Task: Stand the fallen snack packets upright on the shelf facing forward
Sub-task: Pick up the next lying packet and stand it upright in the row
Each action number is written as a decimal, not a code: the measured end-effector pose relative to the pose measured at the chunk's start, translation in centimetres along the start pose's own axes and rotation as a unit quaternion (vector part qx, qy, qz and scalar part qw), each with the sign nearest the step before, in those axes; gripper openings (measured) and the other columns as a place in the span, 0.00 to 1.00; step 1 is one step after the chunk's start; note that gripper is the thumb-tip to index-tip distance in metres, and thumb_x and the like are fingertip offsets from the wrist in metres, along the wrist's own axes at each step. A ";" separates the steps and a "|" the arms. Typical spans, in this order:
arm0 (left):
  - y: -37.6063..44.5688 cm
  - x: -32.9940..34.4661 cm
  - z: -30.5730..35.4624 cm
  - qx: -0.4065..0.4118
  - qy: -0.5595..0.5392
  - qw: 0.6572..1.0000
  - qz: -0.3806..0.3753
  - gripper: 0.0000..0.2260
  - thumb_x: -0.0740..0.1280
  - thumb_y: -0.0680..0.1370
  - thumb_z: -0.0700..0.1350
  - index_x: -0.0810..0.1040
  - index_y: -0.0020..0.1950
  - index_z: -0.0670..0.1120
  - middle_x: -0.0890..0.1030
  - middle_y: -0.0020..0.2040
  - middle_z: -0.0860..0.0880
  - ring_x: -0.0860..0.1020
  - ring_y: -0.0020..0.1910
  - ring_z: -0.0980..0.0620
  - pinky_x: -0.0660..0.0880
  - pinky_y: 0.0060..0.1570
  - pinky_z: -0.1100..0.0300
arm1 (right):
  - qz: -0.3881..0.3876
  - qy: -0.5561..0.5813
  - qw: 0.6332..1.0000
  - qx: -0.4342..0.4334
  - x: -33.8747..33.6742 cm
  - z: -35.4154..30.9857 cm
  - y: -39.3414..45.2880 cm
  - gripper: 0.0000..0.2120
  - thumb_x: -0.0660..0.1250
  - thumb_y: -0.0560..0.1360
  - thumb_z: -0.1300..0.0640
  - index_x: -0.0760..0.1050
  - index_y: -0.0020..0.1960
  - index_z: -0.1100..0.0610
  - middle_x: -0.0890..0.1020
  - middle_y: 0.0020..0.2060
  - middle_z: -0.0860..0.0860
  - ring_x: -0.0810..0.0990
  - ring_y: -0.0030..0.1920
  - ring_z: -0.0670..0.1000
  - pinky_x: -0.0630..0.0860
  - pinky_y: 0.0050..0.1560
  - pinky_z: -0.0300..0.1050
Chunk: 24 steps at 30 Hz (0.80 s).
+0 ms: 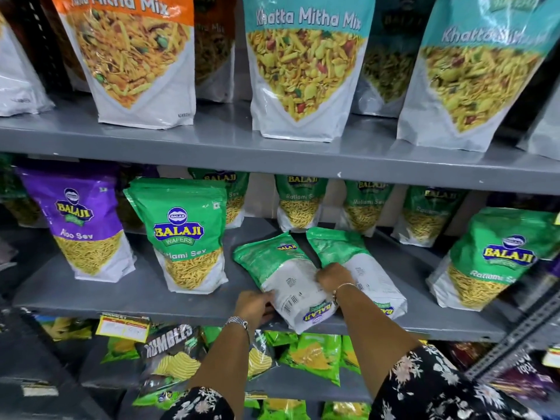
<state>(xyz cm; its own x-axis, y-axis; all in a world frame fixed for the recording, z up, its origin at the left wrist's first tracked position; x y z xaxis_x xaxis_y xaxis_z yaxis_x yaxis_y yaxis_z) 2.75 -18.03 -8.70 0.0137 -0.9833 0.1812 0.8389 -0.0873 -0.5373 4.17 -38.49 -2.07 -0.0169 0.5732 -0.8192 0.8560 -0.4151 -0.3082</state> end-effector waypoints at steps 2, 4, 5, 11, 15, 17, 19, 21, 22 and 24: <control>0.3 -0.2 0.1 0.015 -0.008 1.000 0.012 0.19 0.67 0.72 0.29 0.71 0.21 0.41 0.74 0.18 0.46 0.72 0.17 0.51 0.71 0.20 0.64 | -0.029 -0.002 1.000 0.003 0.4 0.0 0.1 0.15 0.60 0.76 0.58 0.76 0.57 0.65 0.81 0.50 0.59 0.79 0.52 0.59 0.71 0.47 0.45; 0.5 -1.0 0.6 0.041 0.018 0.998 0.034 0.13 0.69 0.67 0.27 0.76 0.24 0.37 0.81 0.29 0.39 0.80 0.27 0.46 0.80 0.34 0.53 | -0.054 0.022 0.998 0.007 0.8 -0.1 0.1 0.10 0.60 0.75 0.61 0.77 0.51 0.65 0.77 0.42 0.57 0.75 0.44 0.56 0.69 0.43 0.42; 0.5 -1.1 0.9 0.058 0.021 0.997 0.037 0.05 0.70 0.66 0.27 0.80 0.31 0.34 0.83 0.37 0.37 0.82 0.35 0.42 0.81 0.43 0.48 | -0.065 0.032 0.997 0.007 0.9 -0.1 0.0 0.08 0.59 0.75 0.62 0.75 0.43 0.63 0.75 0.37 0.55 0.73 0.42 0.55 0.69 0.41 0.41; -0.3 -0.9 3.6 0.135 0.050 0.989 0.017 0.13 0.67 0.68 0.26 0.80 0.48 0.40 0.82 0.43 0.42 0.79 0.40 0.47 0.74 0.35 0.60 | -0.095 0.180 0.979 0.024 2.1 0.5 0.5 0.09 0.61 0.71 0.65 0.70 0.33 0.58 0.77 0.32 0.59 0.75 0.33 0.54 0.76 0.41 0.47; 0.6 -0.7 5.4 0.179 0.063 0.982 0.001 0.21 0.66 0.67 0.24 0.77 0.58 0.39 0.80 0.52 0.43 0.78 0.51 0.45 0.76 0.43 0.58 | -0.138 0.318 0.937 0.049 3.4 1.4 1.0 0.17 0.64 0.70 0.63 0.76 0.58 0.62 0.80 0.58 0.58 0.77 0.59 0.59 0.71 0.66 0.61; 0.7 -0.6 6.2 0.188 0.068 0.980 0.003 0.25 0.65 0.67 0.24 0.75 0.62 0.40 0.79 0.56 0.43 0.77 0.55 0.45 0.76 0.49 0.55 | -0.142 0.359 0.921 0.055 3.0 1.0 -0.3 0.14 0.62 0.72 0.66 0.77 0.55 0.57 0.80 0.55 0.56 0.76 0.60 0.58 0.70 0.66 0.61; 0.7 -0.2 6.9 0.206 0.066 0.976 0.000 0.25 0.63 0.69 0.24 0.74 0.63 0.41 0.80 0.56 0.44 0.78 0.54 0.47 0.77 0.48 0.60 | -0.143 0.394 0.907 0.047 2.8 0.9 -0.4 0.16 0.60 0.73 0.70 0.74 0.55 0.54 0.79 0.54 0.54 0.76 0.58 0.56 0.71 0.64 0.62; 0.5 -0.1 7.6 0.225 0.067 0.972 0.007 0.22 0.62 0.71 0.26 0.76 0.60 0.43 0.81 0.53 0.44 0.78 0.50 0.49 0.77 0.44 0.65 | -0.134 0.421 0.897 0.031 2.7 0.9 0.1 0.21 0.61 0.72 0.73 0.71 0.58 0.52 0.79 0.57 0.53 0.76 0.59 0.56 0.72 0.63 0.61; 0.5 -0.1 7.9 0.235 0.069 0.969 0.016 0.20 0.61 0.71 0.26 0.78 0.57 0.44 0.82 0.52 0.44 0.79 0.49 0.48 0.77 0.46 0.62 | -0.129 0.428 0.894 0.022 2.7 0.9 0.3 0.23 0.62 0.71 0.73 0.70 0.59 0.51 0.78 0.58 0.53 0.76 0.59 0.57 0.73 0.62 0.61; 0.6 -0.3 8.2 0.251 0.073 0.964 0.044 0.16 0.62 0.72 0.28 0.80 0.51 0.46 0.83 0.50 0.43 0.79 0.48 0.47 0.76 0.47 0.59 | -0.115 0.441 0.890 0.010 2.9 1.1 0.8 0.23 0.63 0.70 0.75 0.70 0.57 0.51 0.79 0.56 0.52 0.77 0.59 0.58 0.73 0.63 0.62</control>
<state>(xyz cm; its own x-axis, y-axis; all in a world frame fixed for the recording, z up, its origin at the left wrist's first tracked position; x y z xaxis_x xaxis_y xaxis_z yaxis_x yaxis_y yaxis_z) 7.71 -16.44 -2.37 0.0508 -0.9986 0.0147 0.9961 0.0496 -0.0726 4.25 -38.00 -5.21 0.2287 0.9727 -0.0385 0.8724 -0.2224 -0.4354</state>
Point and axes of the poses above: each hand's wrist, its own y-axis towards the middle knuckle, its own x-axis out of the palm, z = x × y, the point moved 10 cm from there along y, towards the middle knuckle
